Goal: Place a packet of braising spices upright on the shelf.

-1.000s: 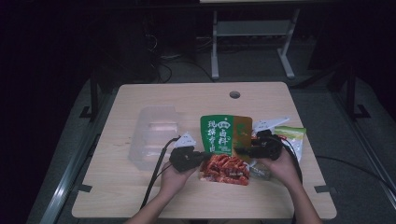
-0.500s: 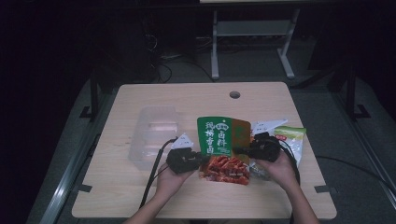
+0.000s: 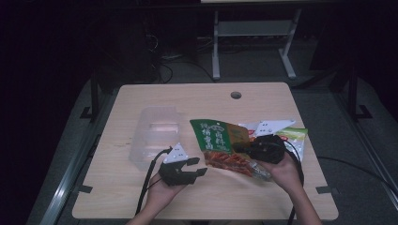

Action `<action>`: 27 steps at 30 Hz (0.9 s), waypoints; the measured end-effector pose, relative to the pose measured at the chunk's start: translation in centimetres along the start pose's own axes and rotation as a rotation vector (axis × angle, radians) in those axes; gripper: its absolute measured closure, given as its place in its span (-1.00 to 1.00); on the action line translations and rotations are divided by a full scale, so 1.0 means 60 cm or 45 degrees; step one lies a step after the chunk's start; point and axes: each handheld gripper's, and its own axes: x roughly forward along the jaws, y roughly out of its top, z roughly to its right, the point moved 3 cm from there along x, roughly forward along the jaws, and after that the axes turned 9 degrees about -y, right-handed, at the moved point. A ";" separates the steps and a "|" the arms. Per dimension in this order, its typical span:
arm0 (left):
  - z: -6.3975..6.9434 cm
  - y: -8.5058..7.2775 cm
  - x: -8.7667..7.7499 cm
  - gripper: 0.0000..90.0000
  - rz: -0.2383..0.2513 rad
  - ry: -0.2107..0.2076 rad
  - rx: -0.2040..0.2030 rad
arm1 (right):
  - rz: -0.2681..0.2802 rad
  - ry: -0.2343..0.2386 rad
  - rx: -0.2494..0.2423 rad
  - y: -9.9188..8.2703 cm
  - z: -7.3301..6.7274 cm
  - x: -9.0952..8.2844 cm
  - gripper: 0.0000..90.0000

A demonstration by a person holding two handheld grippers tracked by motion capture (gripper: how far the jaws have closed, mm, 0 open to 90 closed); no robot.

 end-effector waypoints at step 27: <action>0.016 -0.019 -0.024 -0.04 -0.004 -0.089 0.094 | 0.000 -0.005 -0.028 0.138 0.012 0.058 1.00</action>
